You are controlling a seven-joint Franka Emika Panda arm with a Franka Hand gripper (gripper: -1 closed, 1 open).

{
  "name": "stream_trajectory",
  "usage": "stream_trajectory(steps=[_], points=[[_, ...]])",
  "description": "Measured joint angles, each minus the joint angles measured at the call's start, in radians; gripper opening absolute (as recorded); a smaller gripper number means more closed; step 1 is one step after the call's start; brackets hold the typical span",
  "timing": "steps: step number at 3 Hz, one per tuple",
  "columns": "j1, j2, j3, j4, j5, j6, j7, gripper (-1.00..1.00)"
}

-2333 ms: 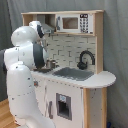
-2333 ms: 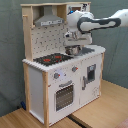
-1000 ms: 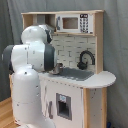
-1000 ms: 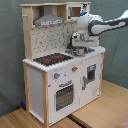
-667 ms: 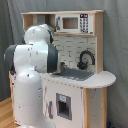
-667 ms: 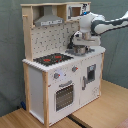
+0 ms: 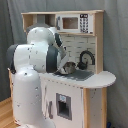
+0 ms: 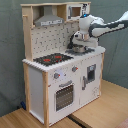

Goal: Play with the kitchen

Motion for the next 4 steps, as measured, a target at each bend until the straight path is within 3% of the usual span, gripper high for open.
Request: stream_trajectory(steps=[1,2,3,4], points=[[0.000,-0.035,-0.046,-0.023,0.002,0.010,0.078,-1.00],[0.000,-0.109,-0.066,-0.020,0.031,0.080,0.079,-1.00],[0.000,-0.156,-0.068,0.018,0.061,0.113,0.079,-1.00],[0.000,-0.156,-0.068,0.022,0.061,0.113,0.079,1.00]])
